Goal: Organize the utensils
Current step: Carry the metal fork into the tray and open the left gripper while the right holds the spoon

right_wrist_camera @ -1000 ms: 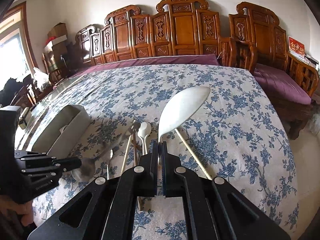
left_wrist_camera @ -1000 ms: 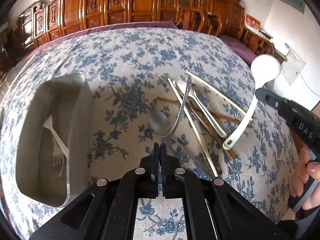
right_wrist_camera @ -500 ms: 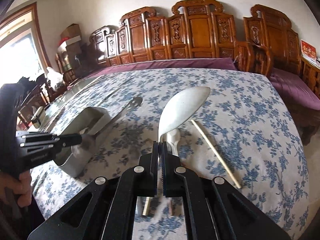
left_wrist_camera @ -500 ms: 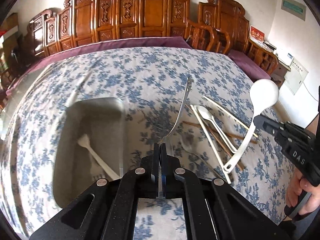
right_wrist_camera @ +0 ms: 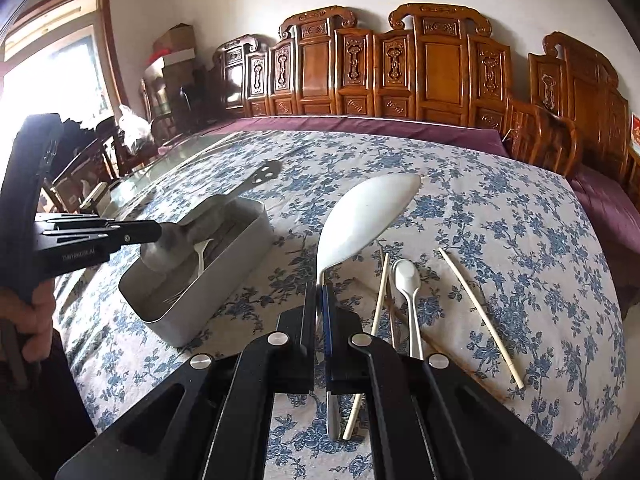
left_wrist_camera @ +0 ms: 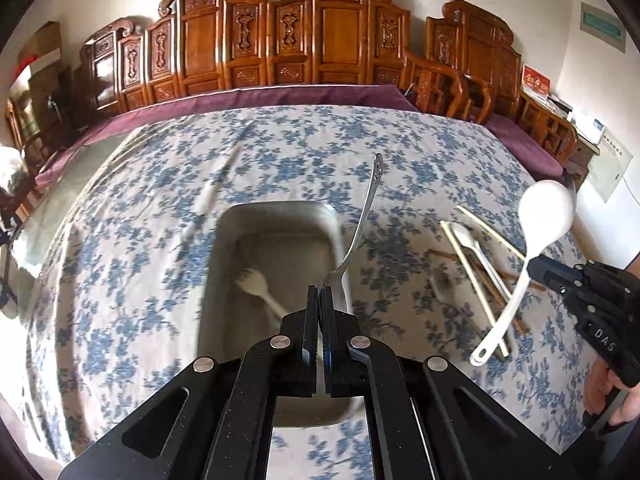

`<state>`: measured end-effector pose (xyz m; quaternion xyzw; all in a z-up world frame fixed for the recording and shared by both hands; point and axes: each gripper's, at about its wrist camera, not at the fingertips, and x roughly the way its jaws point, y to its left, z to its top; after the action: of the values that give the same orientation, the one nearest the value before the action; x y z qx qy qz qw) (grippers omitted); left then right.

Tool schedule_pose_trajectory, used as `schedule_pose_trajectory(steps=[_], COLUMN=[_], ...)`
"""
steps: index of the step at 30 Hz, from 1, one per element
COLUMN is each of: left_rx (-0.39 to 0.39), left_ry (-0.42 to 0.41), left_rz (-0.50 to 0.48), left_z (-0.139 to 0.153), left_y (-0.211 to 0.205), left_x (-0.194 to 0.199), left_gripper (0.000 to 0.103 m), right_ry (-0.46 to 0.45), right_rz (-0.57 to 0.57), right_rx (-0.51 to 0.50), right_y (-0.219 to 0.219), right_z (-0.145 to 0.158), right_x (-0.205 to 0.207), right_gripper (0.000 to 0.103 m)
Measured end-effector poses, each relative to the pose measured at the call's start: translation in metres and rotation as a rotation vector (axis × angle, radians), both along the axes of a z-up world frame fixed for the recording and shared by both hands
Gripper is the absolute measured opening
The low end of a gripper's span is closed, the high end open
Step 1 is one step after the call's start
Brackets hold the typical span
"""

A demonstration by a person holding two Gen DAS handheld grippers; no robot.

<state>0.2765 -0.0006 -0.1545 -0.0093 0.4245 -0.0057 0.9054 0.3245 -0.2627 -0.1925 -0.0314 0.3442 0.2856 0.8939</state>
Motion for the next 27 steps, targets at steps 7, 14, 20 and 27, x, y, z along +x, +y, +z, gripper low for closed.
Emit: schedule_pose_trajectory(steps=[7, 14, 20, 27], left_rx=[0.013, 0.016, 0.030, 0.018], left_ry=[0.017, 0.063, 0.108, 0.133], left_rz=[0.035, 0.066, 0.060, 0.035], left_z=[-0.008, -0.031, -0.049, -0.057], left_y=[0.030, 0.049, 0.052, 0.052], left_x=[-0.005, -0.004, 0.001, 0.004], left_gripper=[0.001, 0.001, 0.001, 0.002], right_ry=[0.002, -0.013, -0.022, -0.027], right_rz=[0.012, 0.042, 0.052, 0.063], right_rx=[0.007, 0.005, 0.002, -0.012], right_y=[0.008, 0.026, 0.040, 0.052], right_z=[0.003, 0.012, 0.019, 0.022], right_x=[-0.004, -0.009, -0.009, -0.009], right_gripper=[0.004, 0.004, 0.004, 0.004])
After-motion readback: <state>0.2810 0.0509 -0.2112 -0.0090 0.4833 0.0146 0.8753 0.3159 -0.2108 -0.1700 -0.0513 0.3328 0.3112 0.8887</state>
